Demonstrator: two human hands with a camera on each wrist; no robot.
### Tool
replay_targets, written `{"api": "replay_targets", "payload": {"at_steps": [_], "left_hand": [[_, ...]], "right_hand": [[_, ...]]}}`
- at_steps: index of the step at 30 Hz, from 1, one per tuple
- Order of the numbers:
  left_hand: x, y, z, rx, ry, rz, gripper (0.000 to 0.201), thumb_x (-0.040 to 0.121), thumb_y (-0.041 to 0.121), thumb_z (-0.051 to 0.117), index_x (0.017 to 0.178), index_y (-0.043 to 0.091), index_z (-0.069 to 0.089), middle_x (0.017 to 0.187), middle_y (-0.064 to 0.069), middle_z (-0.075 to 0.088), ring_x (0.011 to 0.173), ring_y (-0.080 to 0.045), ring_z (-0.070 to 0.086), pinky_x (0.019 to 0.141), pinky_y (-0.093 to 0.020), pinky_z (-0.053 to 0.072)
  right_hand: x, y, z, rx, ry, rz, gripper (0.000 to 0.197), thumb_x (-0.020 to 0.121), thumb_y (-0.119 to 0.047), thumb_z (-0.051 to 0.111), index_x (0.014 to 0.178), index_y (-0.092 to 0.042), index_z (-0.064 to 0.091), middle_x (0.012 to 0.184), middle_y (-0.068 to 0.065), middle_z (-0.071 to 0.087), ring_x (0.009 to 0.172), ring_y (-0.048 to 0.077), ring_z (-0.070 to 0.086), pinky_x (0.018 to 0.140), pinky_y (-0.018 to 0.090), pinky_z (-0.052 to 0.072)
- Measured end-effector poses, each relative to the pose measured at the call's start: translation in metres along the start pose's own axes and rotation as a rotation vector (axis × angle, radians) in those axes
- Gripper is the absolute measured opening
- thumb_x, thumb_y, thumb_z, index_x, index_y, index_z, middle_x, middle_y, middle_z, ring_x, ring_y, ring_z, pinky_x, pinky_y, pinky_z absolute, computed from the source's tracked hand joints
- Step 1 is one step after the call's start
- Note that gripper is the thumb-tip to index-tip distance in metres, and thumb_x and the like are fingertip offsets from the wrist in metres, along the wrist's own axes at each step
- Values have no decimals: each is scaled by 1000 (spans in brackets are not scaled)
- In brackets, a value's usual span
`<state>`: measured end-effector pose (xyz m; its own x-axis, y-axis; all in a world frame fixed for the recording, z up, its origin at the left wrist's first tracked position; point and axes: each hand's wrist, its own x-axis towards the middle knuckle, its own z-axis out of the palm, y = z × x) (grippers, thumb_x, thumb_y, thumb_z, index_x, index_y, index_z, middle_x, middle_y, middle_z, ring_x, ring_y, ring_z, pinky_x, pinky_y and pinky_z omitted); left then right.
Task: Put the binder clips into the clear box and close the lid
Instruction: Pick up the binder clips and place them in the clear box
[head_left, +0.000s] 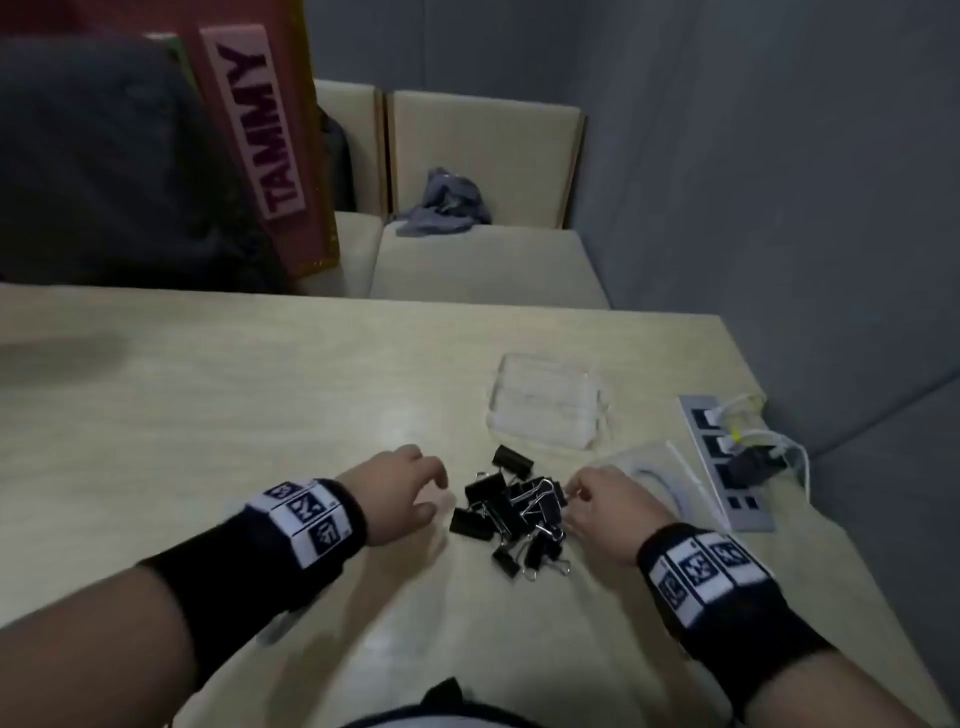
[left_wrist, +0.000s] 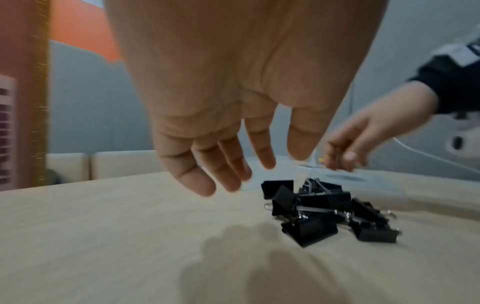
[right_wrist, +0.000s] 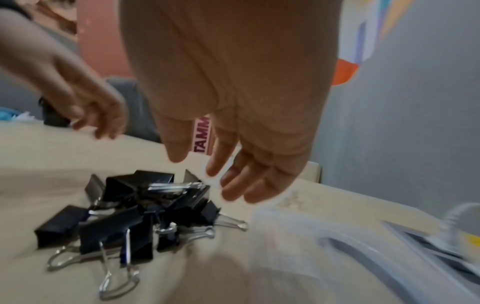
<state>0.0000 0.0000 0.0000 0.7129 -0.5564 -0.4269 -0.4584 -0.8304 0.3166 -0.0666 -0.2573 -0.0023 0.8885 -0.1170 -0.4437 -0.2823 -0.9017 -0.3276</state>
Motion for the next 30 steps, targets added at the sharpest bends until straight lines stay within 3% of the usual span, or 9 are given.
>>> {"api": "replay_targets", "payload": {"at_steps": [5,10,14,16,19,22,25,28,30], "left_hand": [[25,3,22,71,56,99,49,86,33,53,133,33,41,136,-3,43,117,-26,47,95,-42,47],[41,7,36,188,10,183,64,84,33,56,142,38,29,150,1,32,127,-29,39,95,-44,47],[53,10,37,200,-14,177,52,81,33,56,131,31,41,128,-2,50,111,-30,52,85,-43,51],[59,12,34,169,-34,145,45,79,33,56,123,27,45,116,-5,51,101,-31,57,79,-42,52],[63,14,30,140,-68,107,36,79,33,57,113,24,49,109,-6,50,92,-31,59,74,-41,52],[66,13,25,126,-98,83,25,83,29,55,106,21,55,106,-8,51,91,-32,59,77,-42,52],[69,9,24,121,-89,68,28,83,26,57,109,17,55,108,-8,52,92,-32,60,79,-43,52],[70,9,26,96,-40,56,46,78,22,62,121,18,45,108,-8,53,92,-31,60,75,-41,52],[70,10,28,75,-19,54,55,78,21,62,128,20,38,109,-8,55,92,-31,61,70,-37,49]], "right_hand": [[21,-19,24,-98,-25,7,44,91,-34,56,134,-31,46,128,3,48,111,24,56,94,39,48],[24,-22,43,-175,27,53,44,89,-36,58,131,-31,45,126,4,47,110,28,54,88,41,50],[32,-25,39,-167,204,-24,30,91,-30,53,120,-21,55,121,5,50,106,26,51,86,41,49],[42,-27,35,-153,223,-98,30,92,-25,52,121,-21,55,122,4,51,108,25,51,89,41,48],[59,-31,33,-163,112,-206,45,92,-16,47,135,-30,46,135,3,46,116,26,50,94,42,47],[74,-34,34,-216,-28,-217,55,91,-14,45,141,-36,37,146,1,37,122,28,48,96,44,46],[84,-35,34,-271,-6,-217,57,91,-12,46,143,-30,33,140,5,41,111,30,54,88,43,50],[85,-36,35,-302,-55,-301,67,89,-12,47,143,-43,24,136,3,40,105,30,55,83,42,51],[84,-39,34,-315,-81,-319,61,88,-14,47,137,-45,29,124,5,44,99,31,55,77,40,50]]}}
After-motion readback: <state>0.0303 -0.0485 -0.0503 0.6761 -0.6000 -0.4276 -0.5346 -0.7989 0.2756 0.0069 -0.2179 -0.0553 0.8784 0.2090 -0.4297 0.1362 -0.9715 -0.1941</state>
